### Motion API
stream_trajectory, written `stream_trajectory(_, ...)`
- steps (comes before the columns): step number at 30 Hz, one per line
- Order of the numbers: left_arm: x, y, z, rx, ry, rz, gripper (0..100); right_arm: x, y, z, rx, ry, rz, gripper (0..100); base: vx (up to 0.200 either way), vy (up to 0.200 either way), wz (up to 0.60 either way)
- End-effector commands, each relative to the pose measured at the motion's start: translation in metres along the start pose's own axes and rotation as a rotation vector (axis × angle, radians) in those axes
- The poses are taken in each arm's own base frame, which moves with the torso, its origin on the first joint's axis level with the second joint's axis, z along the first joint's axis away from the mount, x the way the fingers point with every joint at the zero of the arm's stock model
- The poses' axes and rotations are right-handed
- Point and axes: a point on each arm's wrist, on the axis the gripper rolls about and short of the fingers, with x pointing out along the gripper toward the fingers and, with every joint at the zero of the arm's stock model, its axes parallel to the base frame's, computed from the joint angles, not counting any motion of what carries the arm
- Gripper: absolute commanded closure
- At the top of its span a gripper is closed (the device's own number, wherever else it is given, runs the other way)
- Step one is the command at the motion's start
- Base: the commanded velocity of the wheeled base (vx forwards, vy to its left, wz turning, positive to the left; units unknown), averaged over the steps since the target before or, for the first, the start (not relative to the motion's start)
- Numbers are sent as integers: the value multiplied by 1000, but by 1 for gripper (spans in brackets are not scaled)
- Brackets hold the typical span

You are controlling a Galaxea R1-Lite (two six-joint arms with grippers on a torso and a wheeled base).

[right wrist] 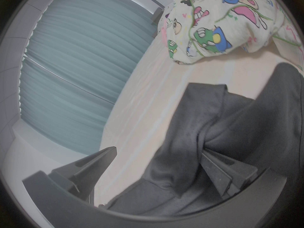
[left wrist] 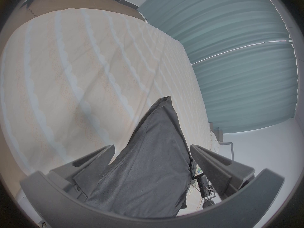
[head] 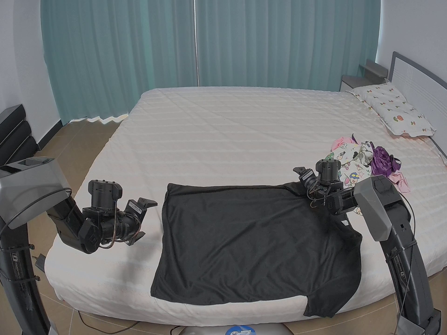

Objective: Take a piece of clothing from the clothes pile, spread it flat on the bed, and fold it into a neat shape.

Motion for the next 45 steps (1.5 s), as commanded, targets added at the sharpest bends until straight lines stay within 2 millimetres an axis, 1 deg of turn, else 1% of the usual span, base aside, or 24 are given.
stream_trajectory(1,1,1,0,-14,0,3,0,-2,14,9,14,-55,111,0,0,0,0)
stream_trajectory(3,0,0,0,-20,-1,2,0,-3,20,12,14,-72,141,0,0,0,0)
stream_trajectory(4,0,0,0,-21,-1,2,0,-8,36,21,16,-97,192,0,0,0,0)
stream_trajectory(5,1,0,0,-21,-1,0,0,-12,46,26,17,-103,225,0,0,0,0)
stream_trajectory(7,1,0,0,-21,-1,0,0,-15,53,31,21,-109,250,0,0,0,0)
stream_trajectory(8,1,0,0,-21,-1,0,0,-19,62,36,23,-120,279,0,0,0,0)
stream_trajectory(10,1,0,0,-21,-1,0,0,-20,65,40,21,-131,296,0,0,0,0)
stream_trajectory(11,1,0,0,-21,-1,0,0,-20,65,41,21,-133,295,0,0,0,0)
stream_trajectory(14,1,0,0,-21,-1,0,0,-13,46,34,19,-125,257,0,0,0,0)
stream_trajectory(16,1,0,0,-21,-1,0,0,-11,41,32,19,-127,245,0,0,0,0)
stream_trajectory(20,1,0,0,-21,-1,0,0,-13,42,40,20,-141,250,0,0,0,0)
stream_trajectory(23,1,0,0,-20,-4,-7,0,-15,49,41,23,-173,258,0,0,0,0)
stream_trajectory(27,1,0,0,-19,-5,-8,0,-20,63,45,22,-199,295,0,0,0,0)
stream_trajectory(29,1,0,0,-19,-5,-10,0,-21,64,46,23,-195,282,0,0,0,0)
stream_trajectory(31,1,0,0,-19,-5,-8,0,-20,61,44,7,-187,253,0,0,0,0)
stream_trajectory(34,1,0,0,-19,-4,-10,0,-17,48,40,-44,-182,200,0,0,0,0)
stream_trajectory(35,1,0,0,-19,-4,-10,0,-18,47,40,-48,-183,192,0,0,0,0)
stream_trajectory(36,0,0,0,-19,-4,-10,0,-20,42,39,-55,-189,161,0,0,0,0)
stream_trajectory(37,0,0,0,-17,-5,-12,0,-24,43,41,-54,-193,144,0,0,0,0)
stream_trajectory(38,-1,0,0,-18,-3,-11,0,-31,48,43,-55,-194,140,0,0,0,0)
stream_trajectory(41,-2,1,-2,-16,8,-8,0,-53,47,41,-62,-157,86,0,0,0,0)
stream_trajectory(43,-5,0,-5,-10,18,-12,0,-77,51,41,-72,-151,92,0,0,0,0)
stream_trajectory(44,-6,0,-6,-7,21,-12,0,-83,50,40,-78,-148,93,0,0,0,0)
stream_trajectory(45,-10,-2,-7,-5,22,-17,0,-97,46,39,-94,-141,88,0,-200,0,0)
